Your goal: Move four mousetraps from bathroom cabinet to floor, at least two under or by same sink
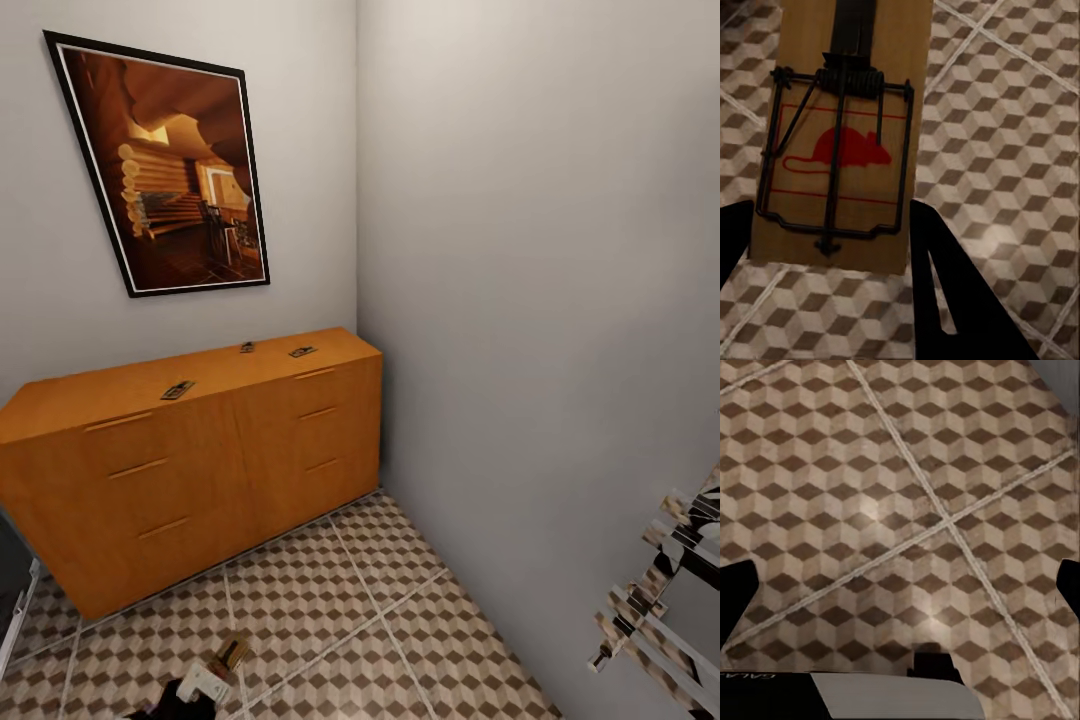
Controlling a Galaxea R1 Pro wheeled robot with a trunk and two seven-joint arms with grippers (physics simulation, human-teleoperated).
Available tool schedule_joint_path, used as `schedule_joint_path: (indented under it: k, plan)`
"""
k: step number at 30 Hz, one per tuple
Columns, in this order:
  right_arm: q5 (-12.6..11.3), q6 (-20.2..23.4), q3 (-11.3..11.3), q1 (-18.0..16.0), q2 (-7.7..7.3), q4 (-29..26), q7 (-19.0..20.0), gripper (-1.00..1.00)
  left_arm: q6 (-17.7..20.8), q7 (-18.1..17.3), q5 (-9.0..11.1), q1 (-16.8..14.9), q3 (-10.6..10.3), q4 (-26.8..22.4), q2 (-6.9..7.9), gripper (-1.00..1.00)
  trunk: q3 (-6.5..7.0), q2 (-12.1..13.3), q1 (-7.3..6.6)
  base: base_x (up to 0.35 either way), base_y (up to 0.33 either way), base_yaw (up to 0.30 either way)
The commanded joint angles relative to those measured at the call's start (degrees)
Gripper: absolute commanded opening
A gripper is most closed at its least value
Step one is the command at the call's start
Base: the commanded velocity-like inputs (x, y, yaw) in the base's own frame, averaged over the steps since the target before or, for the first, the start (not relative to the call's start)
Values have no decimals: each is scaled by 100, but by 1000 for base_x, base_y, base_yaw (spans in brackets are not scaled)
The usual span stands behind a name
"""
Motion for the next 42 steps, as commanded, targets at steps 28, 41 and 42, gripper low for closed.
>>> schedule_joint_path:
  k: [28,41,42]
  plan:
    - [263,602,15,-3,-6,-2304,-21,100,-2917,2021,2650,1340,-40,62,-158,-100,-5,-3,0,0,0,0]
    - [321,624,16,-1,-13,-2282,-22,100,-2963,2029,2844,1377,-40,62,-264,-100,-5,-3,0,0,0,0]
    - [320,619,16,-1,-13,-2281,-21,100,-2962,2030,2847,1379,-40,62,-269,-100,-5,-3,0,0,0,0]
